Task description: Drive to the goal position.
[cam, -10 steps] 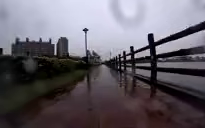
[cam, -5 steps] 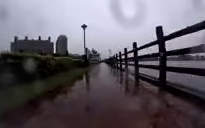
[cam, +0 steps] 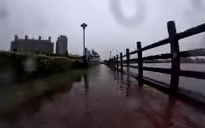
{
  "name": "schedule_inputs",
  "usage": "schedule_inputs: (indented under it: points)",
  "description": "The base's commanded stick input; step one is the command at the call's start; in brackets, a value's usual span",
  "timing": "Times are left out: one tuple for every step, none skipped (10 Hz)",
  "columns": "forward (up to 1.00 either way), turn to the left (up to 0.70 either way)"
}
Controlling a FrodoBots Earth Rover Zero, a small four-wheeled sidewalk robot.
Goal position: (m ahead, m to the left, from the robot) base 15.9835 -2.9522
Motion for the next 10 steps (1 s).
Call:
schedule_inputs:
  points:
    - [1.00, 0.00]
    - [1.00, 0.00]
    - [1.00, 0.00]
    - [1.00, 0.00]
    - [1.00, 0.00]
    - [1.00, 0.00]
    - [1.00, 0.00]
    - [1.00, 0.00]
    - [1.00, 0.00]
    - [1.00, 0.00]
